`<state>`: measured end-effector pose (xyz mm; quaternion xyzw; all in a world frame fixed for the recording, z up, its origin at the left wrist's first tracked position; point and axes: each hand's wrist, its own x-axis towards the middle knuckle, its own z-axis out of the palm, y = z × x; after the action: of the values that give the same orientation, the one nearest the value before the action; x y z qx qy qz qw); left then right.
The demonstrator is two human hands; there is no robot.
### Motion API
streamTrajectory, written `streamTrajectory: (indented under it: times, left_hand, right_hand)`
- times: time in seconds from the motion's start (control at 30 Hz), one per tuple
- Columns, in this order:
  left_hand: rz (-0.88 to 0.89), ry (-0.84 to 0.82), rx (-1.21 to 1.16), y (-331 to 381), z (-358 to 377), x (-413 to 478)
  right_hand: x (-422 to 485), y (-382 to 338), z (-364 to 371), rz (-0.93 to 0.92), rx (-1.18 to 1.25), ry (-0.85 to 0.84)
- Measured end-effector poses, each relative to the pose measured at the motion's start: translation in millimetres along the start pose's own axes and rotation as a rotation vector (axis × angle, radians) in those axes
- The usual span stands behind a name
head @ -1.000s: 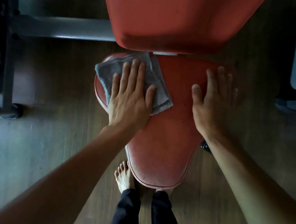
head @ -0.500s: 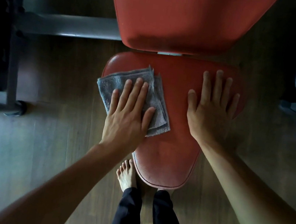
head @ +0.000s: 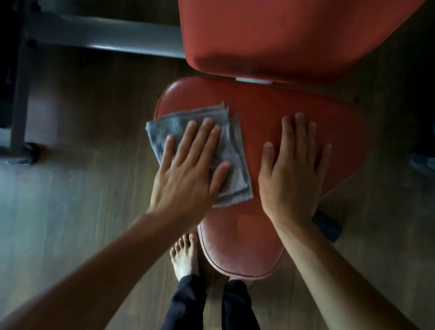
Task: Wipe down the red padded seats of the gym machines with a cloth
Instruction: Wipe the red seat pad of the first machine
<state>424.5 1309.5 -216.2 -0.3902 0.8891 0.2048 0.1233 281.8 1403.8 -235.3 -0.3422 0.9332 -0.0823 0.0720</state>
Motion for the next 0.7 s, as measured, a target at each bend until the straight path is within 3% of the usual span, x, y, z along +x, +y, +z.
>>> streamTrajectory:
  times: [0.13,0.27,0.37,0.57,0.7]
  left_hand:
    - [-0.049,0.013,0.012,-7,-12,55]
    - [-0.061,0.053,-0.071,7,-1,6]
    - [-0.054,-0.026,-0.112,14,8,-39]
    - [-0.085,0.044,-0.022,-7,1,20]
    - [-0.15,0.005,-0.126,23,4,-19]
  right_hand:
    - [0,1,2,-0.001,-0.008,0.026]
    - [-1,0,2,-0.001,-0.014,0.015]
    - [-1,0,0,-0.008,-0.02,0.007]
    - [-1,-1,2,-0.003,-0.03,0.032]
    - [-1,-1,3,-0.01,-0.027,0.045]
